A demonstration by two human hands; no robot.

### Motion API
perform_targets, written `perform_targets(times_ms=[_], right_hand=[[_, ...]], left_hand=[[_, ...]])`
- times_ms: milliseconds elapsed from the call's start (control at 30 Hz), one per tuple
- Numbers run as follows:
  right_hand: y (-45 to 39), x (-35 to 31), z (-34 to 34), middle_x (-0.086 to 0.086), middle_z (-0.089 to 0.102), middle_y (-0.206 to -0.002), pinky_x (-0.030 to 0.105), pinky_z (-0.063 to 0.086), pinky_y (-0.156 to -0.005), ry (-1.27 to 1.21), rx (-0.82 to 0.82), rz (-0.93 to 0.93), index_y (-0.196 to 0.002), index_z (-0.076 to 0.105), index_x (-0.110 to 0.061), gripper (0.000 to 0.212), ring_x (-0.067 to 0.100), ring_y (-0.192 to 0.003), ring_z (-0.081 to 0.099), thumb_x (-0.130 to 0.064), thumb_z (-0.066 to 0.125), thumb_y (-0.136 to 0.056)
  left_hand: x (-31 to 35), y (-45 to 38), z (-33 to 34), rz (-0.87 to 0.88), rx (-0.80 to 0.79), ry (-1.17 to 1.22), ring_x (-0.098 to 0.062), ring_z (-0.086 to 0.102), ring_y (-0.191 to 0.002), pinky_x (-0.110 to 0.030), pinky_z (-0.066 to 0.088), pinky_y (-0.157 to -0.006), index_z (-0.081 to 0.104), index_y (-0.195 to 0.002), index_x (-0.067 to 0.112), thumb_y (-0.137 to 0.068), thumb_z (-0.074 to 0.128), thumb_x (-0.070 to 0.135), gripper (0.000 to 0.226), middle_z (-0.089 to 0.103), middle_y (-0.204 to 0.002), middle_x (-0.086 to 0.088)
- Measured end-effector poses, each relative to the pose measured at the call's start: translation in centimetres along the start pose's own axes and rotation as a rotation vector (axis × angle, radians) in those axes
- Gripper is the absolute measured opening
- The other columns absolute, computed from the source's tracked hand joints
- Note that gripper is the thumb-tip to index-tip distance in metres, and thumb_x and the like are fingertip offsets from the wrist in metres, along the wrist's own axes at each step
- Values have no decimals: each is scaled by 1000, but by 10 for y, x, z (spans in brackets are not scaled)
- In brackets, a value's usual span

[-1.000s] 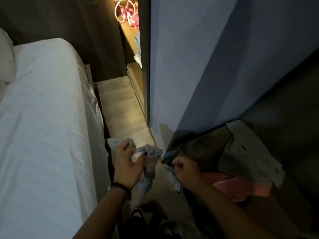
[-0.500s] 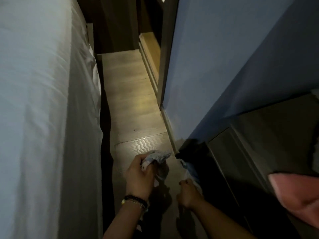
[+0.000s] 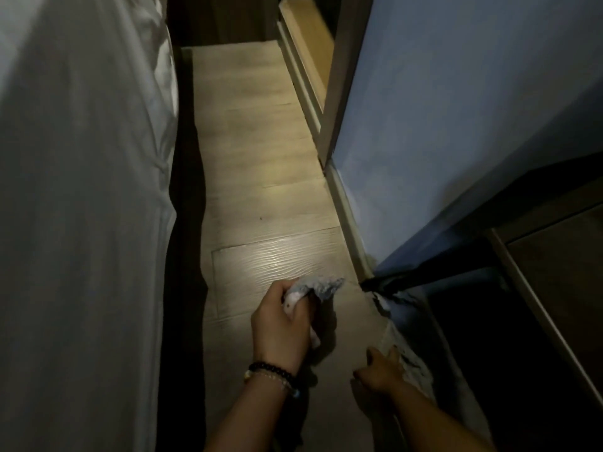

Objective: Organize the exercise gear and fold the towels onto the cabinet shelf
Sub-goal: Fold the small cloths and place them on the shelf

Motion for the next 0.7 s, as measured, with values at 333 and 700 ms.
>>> perform_targets(times_ms=[333,700], right_hand=[[-14,21,17,9,-9,-161,37,7,-121,79,6,-28,-152,-9,-12,91,28,-148,0,-42,52,-91],[73,2,-58,8,15,-154,28,38,-102,-165,247,-93,-150,18,-13,78,28,-130,40,-18,61,-85]], left_hand=[[3,-12,11,45,16,-42,8,59,-64,-3,39,-55,60,-76,30,-83,65,8,23,65,-72,25],[65,15,-2,-45,10,-30,-7,61,-64,-22,47,-59,62,-81,24,-85,65,6,18,65,-68,7]])
Point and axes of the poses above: each hand's wrist, its own y-axis away from the middle knuckle, its own z-axis out of the palm, x = y × z, the point moved 6 cm from there along -y, towards the middle knuckle
